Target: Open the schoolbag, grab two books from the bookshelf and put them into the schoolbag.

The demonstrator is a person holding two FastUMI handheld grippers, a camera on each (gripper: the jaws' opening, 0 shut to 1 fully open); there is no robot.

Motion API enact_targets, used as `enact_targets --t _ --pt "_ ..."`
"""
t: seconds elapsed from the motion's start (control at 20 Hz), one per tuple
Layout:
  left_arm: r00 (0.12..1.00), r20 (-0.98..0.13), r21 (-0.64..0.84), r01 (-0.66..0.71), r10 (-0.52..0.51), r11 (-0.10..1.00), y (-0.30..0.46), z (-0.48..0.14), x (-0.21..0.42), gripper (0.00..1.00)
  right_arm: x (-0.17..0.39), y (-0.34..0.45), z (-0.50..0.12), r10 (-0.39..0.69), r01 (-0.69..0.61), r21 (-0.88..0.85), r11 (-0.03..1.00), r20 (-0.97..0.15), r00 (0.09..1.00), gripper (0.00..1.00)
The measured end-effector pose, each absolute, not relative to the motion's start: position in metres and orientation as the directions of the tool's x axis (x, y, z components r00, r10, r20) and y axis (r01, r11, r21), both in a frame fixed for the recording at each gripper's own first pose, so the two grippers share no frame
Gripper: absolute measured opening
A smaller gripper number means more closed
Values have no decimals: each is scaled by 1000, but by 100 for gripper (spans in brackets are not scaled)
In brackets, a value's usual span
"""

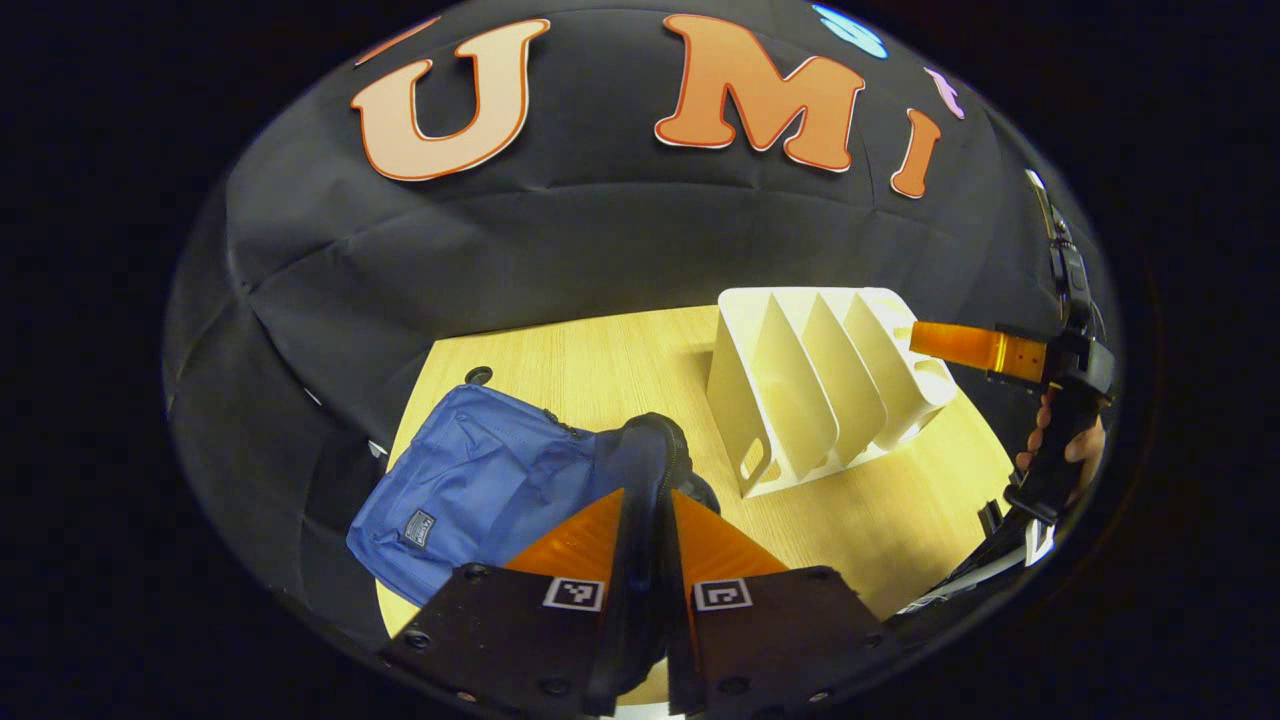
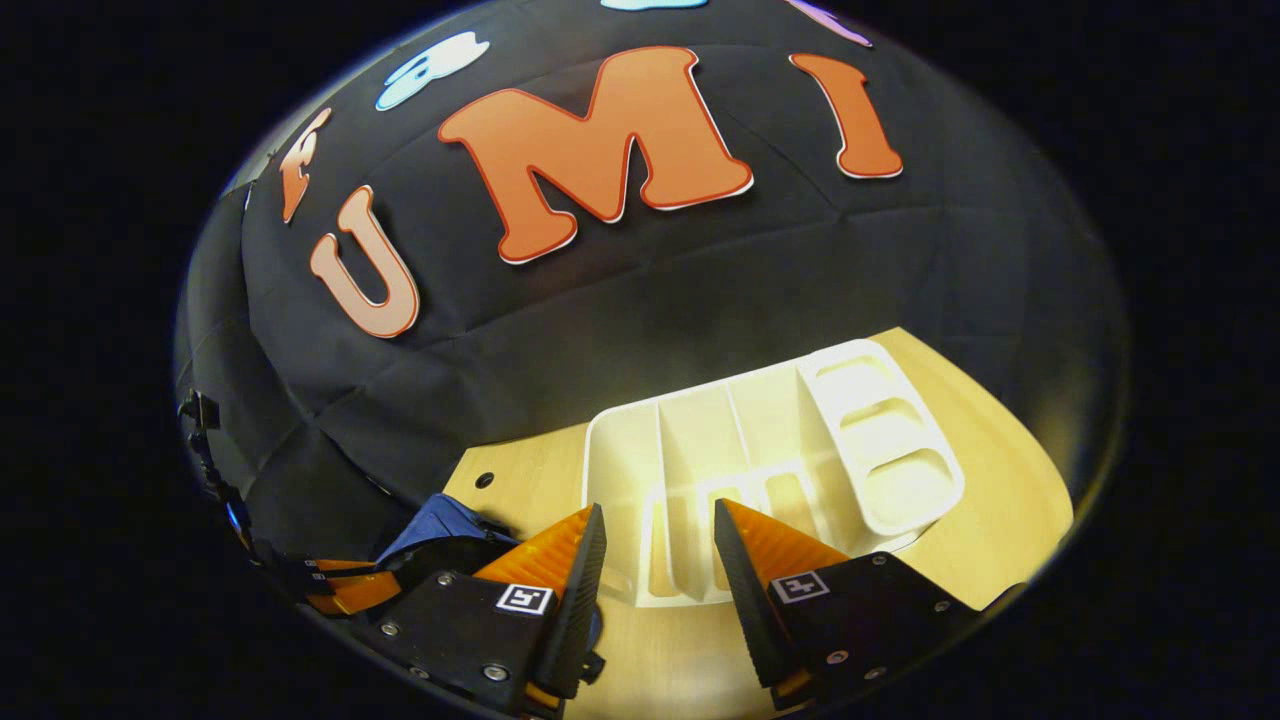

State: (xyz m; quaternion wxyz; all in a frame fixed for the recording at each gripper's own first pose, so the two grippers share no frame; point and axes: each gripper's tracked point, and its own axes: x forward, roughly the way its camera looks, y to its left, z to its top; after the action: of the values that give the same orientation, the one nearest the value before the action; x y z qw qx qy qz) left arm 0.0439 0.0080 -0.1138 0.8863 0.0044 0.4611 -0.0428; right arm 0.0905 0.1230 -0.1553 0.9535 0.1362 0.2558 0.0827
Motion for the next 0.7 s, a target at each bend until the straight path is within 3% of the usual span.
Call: enact_targets --t 0.15,0.25,0.3,0.35,0.45,0.55,0.65,0.7 --pt "616 -785 -20 74 -62 997 -20 -105 45 36 88 101 -144 226 -114 265 957 -439 869 68" --pt "652 -757 -9 58 -45 998 -36 -93 51 37 86 87 -135 229 -140 233 962 -415 881 70" --pt "677 -735 -12 50 -43 999 -46 -86 57 29 85 81 -129 231 -153 215 964 -401 887 70" --pt "702 -711 -23 45 -48 999 -56 -77 61 38 84 73 -123 228 -164 194 967 -381 896 70" --pt "749 -660 -48 36 -58 998 -79 -62 71 46 82 61 -110 220 -177 153 972 -338 915 71" --pt "785 -616 -64 29 -62 998 -99 -48 79 43 81 48 -96 212 -183 122 975 -294 932 72" --pt "811 -581 -71 32 -67 997 -117 -36 84 55 81 41 -83 211 -189 106 976 -259 943 77" --pt "831 -553 -64 36 -66 997 -124 -27 90 56 80 39 -78 211 -191 103 976 -243 947 79"
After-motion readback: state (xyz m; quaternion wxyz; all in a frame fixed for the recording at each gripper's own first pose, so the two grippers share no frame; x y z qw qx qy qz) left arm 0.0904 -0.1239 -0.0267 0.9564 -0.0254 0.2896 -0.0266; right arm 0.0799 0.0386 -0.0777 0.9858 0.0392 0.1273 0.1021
